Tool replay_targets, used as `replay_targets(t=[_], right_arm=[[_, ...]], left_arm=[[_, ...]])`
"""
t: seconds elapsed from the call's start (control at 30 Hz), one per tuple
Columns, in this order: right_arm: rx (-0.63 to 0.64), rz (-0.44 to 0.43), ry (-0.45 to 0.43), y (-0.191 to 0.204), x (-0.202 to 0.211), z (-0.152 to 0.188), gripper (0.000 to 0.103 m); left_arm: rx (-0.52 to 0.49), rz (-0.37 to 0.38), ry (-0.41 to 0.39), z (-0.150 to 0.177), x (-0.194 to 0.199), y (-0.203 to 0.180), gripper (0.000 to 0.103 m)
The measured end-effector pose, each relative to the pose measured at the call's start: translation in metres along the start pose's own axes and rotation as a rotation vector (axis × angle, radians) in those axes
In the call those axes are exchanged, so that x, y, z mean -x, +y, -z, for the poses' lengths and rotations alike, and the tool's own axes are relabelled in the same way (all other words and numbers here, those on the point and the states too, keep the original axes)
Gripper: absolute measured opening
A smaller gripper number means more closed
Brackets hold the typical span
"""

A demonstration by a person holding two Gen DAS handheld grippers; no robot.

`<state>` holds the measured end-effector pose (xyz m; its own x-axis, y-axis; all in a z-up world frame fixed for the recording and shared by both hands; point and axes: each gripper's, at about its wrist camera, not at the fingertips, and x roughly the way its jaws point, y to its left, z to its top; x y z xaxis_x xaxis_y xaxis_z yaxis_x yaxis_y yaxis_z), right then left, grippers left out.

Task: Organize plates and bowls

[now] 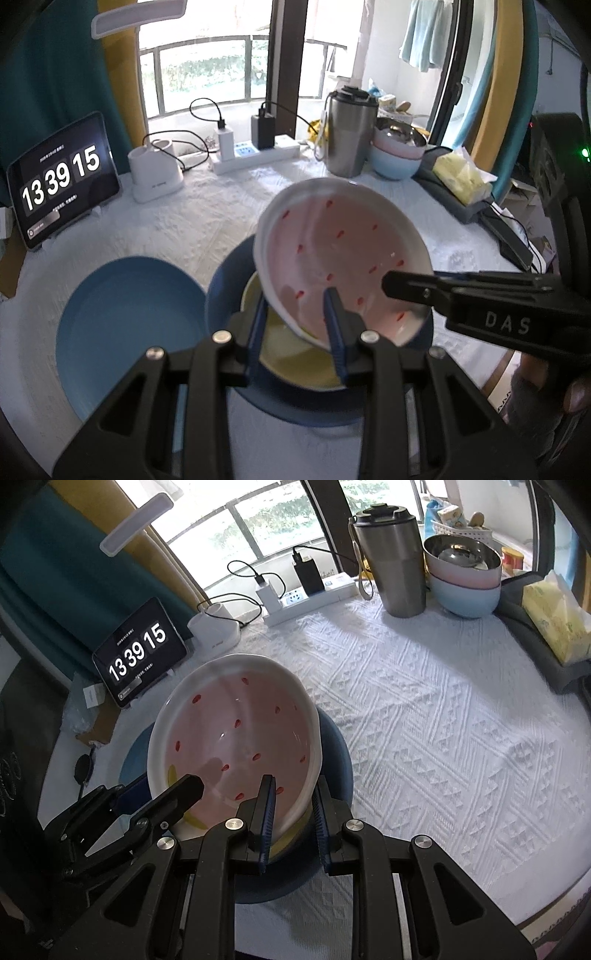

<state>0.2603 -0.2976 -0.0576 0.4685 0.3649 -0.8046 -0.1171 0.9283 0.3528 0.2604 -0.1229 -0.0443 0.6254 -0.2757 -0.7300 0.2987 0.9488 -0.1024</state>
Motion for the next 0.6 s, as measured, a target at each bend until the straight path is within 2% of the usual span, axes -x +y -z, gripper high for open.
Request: replay_targets(t=[0.6], right_arm=[[-0.002, 0.024, 0.045, 0.005, -0.007, 0.005, 0.024]], left_arm=[[0.011, 0.009, 0.059, 0.016, -0.01, 0.007, 0.032]])
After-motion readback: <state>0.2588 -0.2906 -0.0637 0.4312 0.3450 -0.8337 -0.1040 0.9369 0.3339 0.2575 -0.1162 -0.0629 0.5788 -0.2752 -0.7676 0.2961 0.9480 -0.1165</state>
